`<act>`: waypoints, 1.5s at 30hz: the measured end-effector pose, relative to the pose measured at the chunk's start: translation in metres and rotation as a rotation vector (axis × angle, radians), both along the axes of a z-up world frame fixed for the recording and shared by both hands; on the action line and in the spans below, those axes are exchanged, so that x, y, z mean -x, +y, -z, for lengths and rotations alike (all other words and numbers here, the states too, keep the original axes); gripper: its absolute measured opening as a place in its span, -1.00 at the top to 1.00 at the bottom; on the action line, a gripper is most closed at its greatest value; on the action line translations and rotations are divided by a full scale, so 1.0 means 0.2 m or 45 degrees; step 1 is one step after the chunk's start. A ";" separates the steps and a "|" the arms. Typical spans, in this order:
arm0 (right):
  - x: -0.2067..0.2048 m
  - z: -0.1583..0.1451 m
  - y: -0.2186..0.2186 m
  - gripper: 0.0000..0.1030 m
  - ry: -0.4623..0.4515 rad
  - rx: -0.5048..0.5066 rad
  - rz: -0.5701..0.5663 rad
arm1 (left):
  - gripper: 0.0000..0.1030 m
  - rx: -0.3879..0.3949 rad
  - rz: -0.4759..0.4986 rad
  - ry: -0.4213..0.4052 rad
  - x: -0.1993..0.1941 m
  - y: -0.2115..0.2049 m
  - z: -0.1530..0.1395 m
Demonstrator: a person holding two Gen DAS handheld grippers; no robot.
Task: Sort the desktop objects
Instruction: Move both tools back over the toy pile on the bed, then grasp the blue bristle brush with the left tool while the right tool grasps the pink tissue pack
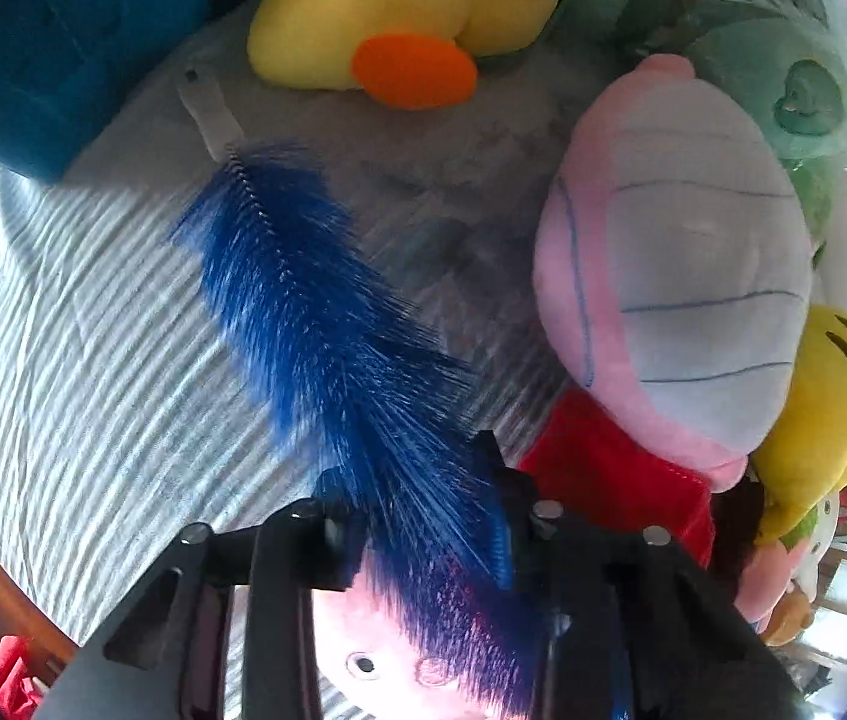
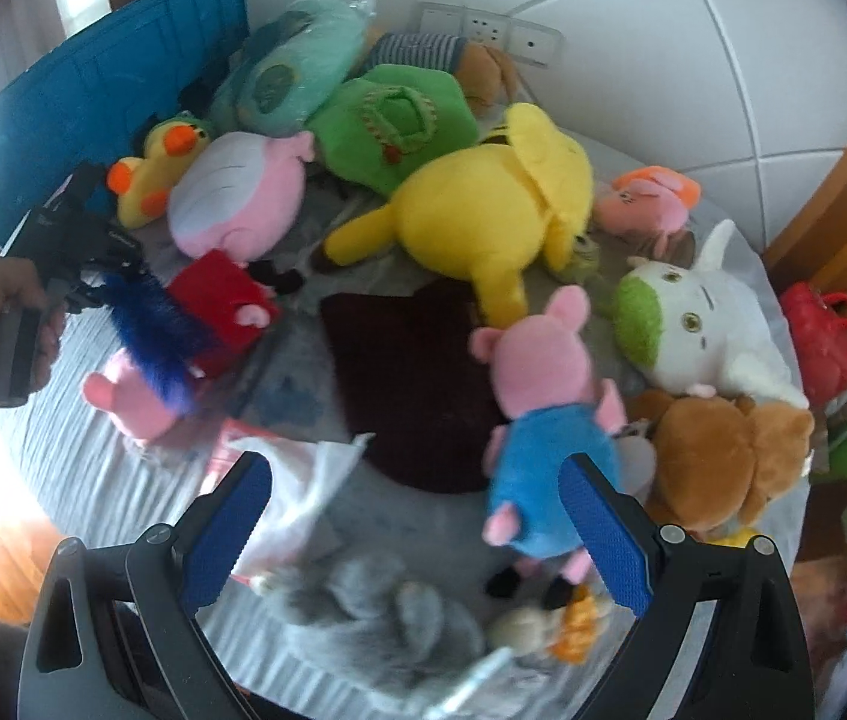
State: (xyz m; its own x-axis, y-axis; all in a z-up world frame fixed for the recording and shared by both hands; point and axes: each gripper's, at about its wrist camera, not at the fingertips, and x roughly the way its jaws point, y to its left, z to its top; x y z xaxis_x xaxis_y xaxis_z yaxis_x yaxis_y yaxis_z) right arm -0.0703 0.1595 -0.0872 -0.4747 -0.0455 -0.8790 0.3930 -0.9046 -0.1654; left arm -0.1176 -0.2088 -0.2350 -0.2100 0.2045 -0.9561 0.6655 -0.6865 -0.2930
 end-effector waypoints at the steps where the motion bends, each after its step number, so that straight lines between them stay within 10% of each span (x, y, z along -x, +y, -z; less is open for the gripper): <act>1: 0.01 0.00 0.03 -0.89 -0.001 -0.001 -0.001 | 0.49 0.001 -0.004 -0.001 0.00 0.01 0.00; 20: -0.07 0.19 0.22 -0.89 -0.093 0.066 -0.044 | 0.64 0.167 0.168 0.171 -0.35 0.19 -0.56; 30: -0.14 0.43 -0.14 -0.89 -0.208 0.122 -0.170 | 0.73 0.305 0.371 0.319 -0.50 0.26 -0.77; 45: -0.05 0.83 -0.51 -0.91 -0.341 -0.016 0.136 | 0.91 0.194 0.640 0.227 -0.49 0.07 -0.52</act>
